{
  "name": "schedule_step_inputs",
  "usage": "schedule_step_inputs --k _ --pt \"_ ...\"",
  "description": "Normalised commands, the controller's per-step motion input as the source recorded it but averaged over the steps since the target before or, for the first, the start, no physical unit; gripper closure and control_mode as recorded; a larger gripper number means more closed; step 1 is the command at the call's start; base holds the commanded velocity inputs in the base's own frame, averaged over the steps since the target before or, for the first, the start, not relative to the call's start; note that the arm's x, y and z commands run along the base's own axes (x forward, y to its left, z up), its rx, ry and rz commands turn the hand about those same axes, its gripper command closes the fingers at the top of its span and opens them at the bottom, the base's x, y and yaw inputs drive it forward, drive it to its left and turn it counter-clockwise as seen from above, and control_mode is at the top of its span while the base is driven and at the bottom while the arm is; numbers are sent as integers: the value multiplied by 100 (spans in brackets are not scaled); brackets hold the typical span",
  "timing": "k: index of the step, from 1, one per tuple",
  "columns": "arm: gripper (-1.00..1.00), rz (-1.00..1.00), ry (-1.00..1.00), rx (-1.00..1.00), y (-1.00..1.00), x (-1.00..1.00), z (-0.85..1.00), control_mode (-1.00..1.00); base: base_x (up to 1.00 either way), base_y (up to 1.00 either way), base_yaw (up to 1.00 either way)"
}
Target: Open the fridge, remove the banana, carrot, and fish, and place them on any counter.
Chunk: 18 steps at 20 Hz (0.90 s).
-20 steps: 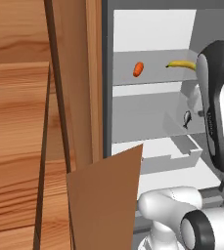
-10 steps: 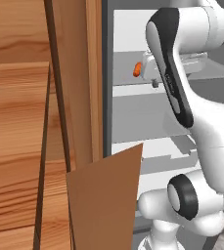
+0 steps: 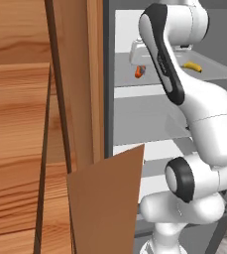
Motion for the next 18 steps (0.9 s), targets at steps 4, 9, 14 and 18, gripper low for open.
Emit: schedule_step_inputs --k 4,9,14,18 --pt "-100 -9 -22 0 0 67 -12 -100 0 0 0" --pt "-100 -13 -9 -5 -6 66 -28 -100 0 0 0" --pt "-100 -14 0 -3 -12 58 -6 -100 0 0 0" --pt "-100 -10 -1 0 -8 51 0 -100 0 0 0"
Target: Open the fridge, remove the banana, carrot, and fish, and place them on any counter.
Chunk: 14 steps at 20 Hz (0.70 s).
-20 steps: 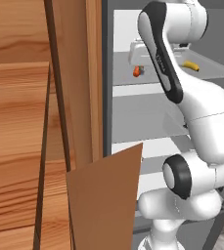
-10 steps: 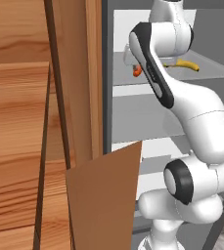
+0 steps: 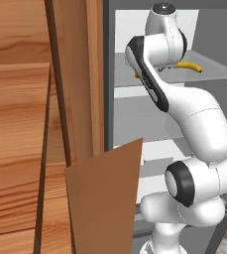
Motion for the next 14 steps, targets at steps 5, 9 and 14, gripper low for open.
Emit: schedule_step_inputs --k 5,9,14 --pt "-100 -7 0 0 0 34 -18 -100 0 0 0" --pt "-100 -5 0 0 -6 2 -42 -100 0 0 0" --pt "-100 -3 -5 0 -6 -5 -11 -100 0 0 0"
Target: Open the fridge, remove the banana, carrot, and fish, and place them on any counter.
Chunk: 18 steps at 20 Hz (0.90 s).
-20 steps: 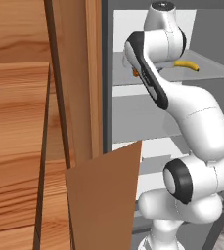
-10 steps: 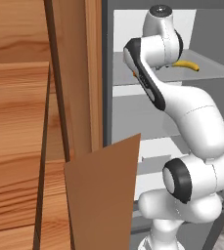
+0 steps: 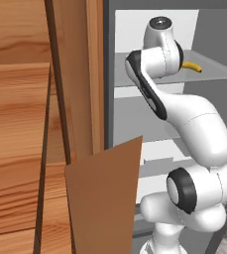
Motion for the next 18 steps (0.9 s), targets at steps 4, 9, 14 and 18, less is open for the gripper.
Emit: schedule_step_inputs --k 4,9,14,18 --pt "-100 -2 -11 0 0 0 0 -100 0 0 0" --pt "-100 -2 -9 0 0 24 -5 -100 0 0 0" --pt "-100 -4 -2 0 0 54 0 -100 0 0 0" --pt "-100 -4 0 0 0 61 0 -100 0 0 0"
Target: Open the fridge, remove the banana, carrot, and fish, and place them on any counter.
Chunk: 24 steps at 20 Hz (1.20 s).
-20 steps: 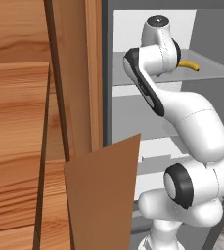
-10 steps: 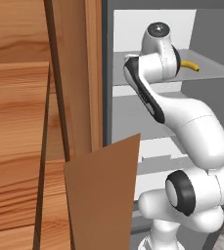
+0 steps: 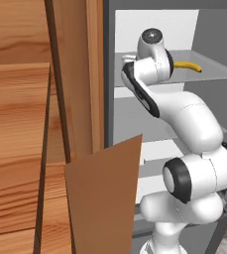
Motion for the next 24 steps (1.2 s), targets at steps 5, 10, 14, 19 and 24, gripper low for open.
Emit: schedule_step_inputs --k 5,10,14,19,24 --pt "-100 -2 0 0 0 48 0 -100 0 0 0" --pt "-100 -3 0 0 0 32 -4 -100 0 0 0" --pt "-100 -6 0 -2 -1 7 -20 -100 0 0 0" --pt "100 -9 0 -3 -5 -6 -42 -100 0 0 0" --pt "100 -5 0 -1 -2 0 -35 -100 0 0 0"
